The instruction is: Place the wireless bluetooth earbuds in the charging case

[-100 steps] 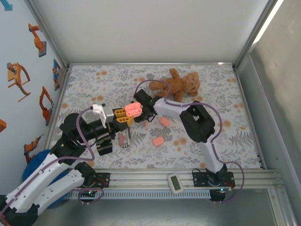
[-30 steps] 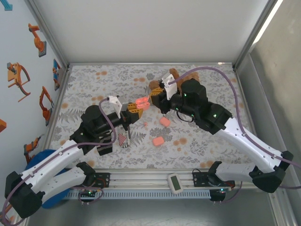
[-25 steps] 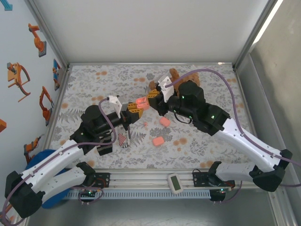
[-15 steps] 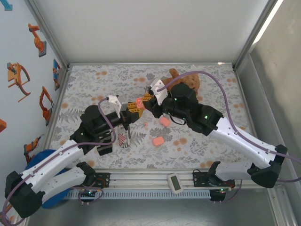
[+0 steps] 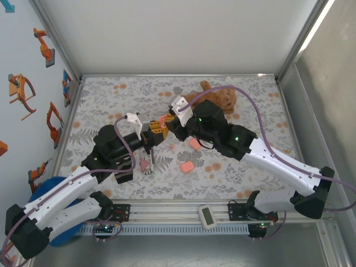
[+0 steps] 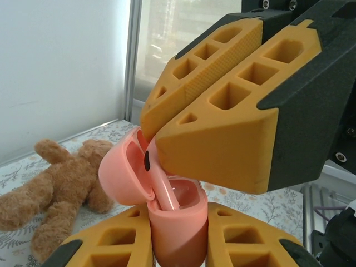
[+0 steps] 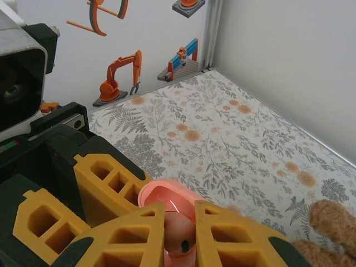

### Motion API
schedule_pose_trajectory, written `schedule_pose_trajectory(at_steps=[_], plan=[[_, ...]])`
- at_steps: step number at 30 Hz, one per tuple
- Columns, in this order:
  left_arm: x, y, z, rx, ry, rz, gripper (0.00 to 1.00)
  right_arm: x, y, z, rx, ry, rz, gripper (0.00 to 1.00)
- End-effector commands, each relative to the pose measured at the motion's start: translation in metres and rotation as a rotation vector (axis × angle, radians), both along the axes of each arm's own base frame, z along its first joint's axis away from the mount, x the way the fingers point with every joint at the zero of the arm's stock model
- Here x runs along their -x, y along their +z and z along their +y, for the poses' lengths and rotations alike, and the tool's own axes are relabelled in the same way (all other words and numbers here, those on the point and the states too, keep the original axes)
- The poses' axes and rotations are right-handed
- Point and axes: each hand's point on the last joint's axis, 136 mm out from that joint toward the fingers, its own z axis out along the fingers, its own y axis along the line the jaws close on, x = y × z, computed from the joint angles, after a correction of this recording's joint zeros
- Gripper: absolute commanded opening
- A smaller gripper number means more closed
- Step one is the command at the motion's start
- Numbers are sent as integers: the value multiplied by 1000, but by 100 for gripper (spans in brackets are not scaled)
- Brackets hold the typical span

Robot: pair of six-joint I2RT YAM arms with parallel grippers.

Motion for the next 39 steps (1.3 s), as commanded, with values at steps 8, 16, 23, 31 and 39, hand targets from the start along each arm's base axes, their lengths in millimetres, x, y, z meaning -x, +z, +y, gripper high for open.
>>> schedule_pose_trajectory(at_steps=[8,16,23,31,39], plan=[[7,18,1,46,-18,-36,0,8,3,6,4,41,-11,17],[6,18,1,44,-18,-35,0,16,19,4,-51,64,-5,32],[6,15,2,42,-13,-35,0,17,61,-12,-161,11,-48,52],[7,17,3,48,-15,-44,0,13,73,-35,-227,-81,-31,71],[15,26,9,59,-14,-75,0,-11,56,-68,-271,-236,58,83]])
